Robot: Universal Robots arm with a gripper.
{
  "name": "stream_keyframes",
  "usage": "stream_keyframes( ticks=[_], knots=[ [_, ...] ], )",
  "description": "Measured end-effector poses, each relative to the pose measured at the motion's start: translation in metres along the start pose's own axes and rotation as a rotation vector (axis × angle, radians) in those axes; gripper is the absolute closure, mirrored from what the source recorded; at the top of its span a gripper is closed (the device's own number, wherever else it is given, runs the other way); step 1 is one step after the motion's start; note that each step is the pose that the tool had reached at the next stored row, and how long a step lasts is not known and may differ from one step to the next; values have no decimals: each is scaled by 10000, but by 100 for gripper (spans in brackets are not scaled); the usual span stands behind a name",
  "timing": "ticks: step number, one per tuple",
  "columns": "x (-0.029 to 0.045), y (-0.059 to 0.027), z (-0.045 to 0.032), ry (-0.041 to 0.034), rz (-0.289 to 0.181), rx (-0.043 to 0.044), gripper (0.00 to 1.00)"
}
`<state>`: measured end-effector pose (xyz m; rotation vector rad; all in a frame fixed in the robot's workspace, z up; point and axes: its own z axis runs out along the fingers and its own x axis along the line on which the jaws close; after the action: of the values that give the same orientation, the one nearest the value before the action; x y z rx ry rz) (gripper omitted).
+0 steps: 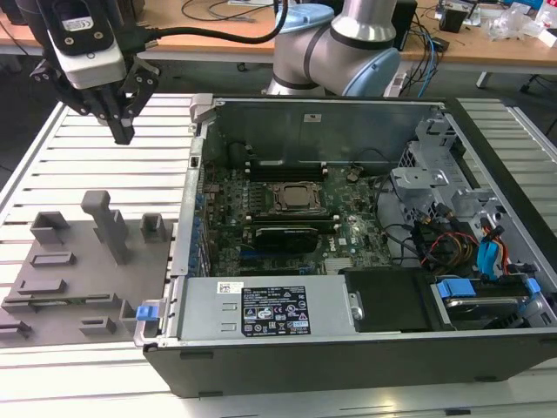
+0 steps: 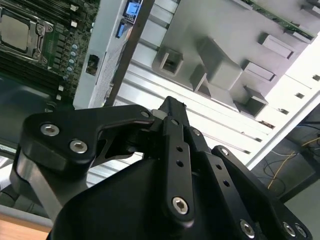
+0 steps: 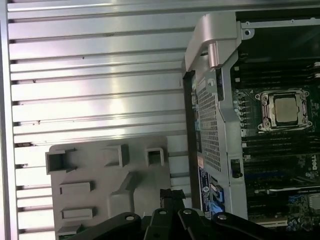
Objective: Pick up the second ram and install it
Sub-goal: 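Reach for the second ram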
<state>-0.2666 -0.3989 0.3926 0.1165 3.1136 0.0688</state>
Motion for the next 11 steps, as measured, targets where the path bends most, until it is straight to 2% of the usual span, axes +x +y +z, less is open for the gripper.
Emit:
stream_keyframes(
  ticks=[7, 9, 10, 11],
  knots=[
    [157, -12, -2, 1, 1, 0, 89],
    [245, -35, -4, 0, 0, -1, 89],
    [315, -61, -6, 1, 0, 0, 89],
    [347, -76, -8, 1, 1, 1, 89]
  ],
)
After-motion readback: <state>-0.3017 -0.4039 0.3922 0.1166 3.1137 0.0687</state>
